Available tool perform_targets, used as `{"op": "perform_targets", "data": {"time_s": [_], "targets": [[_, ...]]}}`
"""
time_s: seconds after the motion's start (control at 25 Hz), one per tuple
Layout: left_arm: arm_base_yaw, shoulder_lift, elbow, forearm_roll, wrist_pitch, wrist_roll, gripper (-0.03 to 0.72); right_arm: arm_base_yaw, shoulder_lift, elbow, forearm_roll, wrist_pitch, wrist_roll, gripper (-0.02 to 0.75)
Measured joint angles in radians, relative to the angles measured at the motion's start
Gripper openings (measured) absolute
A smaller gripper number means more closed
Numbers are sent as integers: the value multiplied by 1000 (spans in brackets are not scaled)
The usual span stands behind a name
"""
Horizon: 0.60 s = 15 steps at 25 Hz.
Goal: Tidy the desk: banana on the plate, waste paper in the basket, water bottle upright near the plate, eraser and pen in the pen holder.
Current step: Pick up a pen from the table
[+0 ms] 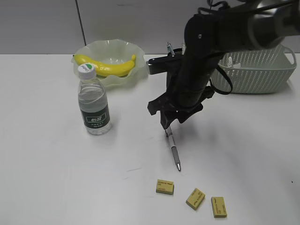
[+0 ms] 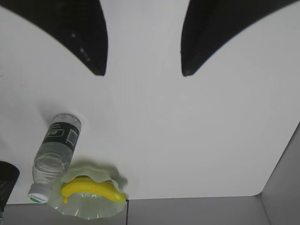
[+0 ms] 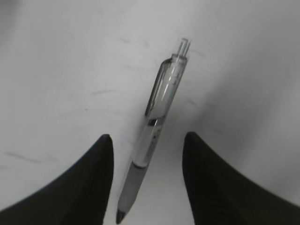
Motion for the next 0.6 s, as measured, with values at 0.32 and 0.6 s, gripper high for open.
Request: {"op": "perform_targets", "data": {"time_s": [0.32,0.6], "targets": [[0,0,0,0,0,0,381,8,163,-155,-55,49,72,399],[0,0,0,0,0,0,381,8,203,-160,-62,57,77,243]]}}
